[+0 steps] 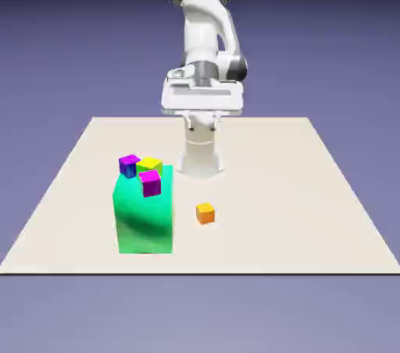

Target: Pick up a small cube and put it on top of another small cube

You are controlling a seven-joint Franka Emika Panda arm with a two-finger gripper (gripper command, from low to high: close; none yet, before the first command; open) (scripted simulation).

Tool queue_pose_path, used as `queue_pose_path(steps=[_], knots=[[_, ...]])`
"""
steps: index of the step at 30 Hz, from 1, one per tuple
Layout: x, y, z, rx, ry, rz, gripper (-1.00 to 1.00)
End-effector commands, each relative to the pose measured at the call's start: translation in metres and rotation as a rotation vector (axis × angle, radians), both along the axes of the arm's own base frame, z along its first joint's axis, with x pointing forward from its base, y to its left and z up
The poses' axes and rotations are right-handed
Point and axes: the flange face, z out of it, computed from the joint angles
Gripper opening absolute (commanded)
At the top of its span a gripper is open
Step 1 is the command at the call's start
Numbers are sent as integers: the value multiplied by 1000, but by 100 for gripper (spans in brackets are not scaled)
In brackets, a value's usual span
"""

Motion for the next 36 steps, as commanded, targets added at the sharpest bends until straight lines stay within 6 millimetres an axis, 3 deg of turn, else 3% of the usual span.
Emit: queue_pose_path(steps=[1, 9, 17, 25, 36], knots=[[8, 3, -9, -10, 55, 5, 0], [56, 22, -87, -87, 492, 36, 0], [79, 38, -172, -165, 919, 58, 0], [81, 49, -252, -246, 1328, 79, 0], [62, 60, -345, -366, 1855, 121, 0]])
